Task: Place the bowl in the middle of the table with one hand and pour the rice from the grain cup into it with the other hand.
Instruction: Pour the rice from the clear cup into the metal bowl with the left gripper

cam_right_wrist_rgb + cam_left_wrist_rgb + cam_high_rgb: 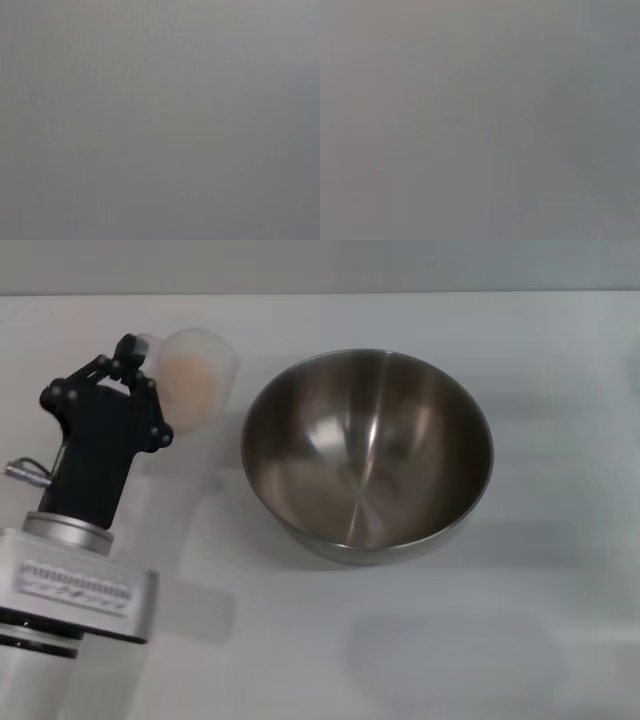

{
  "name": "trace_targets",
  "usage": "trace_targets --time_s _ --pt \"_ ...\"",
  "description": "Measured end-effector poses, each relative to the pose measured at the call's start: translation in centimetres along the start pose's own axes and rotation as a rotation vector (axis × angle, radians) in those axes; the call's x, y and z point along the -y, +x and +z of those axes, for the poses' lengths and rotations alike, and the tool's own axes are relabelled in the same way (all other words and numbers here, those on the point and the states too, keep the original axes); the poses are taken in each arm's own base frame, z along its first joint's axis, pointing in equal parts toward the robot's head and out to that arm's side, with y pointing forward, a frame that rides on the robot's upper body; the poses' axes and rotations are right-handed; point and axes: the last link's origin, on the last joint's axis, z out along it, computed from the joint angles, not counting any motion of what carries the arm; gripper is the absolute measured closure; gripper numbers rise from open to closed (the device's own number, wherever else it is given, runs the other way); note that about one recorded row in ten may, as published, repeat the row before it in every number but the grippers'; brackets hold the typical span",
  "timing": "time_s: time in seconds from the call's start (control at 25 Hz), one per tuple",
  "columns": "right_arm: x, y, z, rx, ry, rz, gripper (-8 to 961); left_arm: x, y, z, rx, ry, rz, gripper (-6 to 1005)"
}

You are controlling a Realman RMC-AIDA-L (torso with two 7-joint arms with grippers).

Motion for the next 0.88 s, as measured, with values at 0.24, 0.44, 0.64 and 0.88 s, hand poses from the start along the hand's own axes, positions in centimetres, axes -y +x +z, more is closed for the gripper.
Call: trace_targets --time_s 0.24,0.44,0.64,0.88 --pt "-0.3 0.0 0.4 0.005 -0.007 0.0 273 -1.0 1.4 0.6 -0.07 -0.036 0.264 976" --pt "-0.3 0.0 0.6 0.005 -0.008 -0.001 273 -2.4 2.4 0.3 -0.139 -0.094 0.433 976" --pt "-0.3 -0.1 1.0 0.011 -0.009 -0.001 273 -3.6 3.1 0.2 -0.206 -0.143 0.642 976" --pt "-0.4 -0.2 1.4 0.018 -0.016 -0.002 273 -4.3 3.6 0.4 -0.273 -0.151 0.84 976"
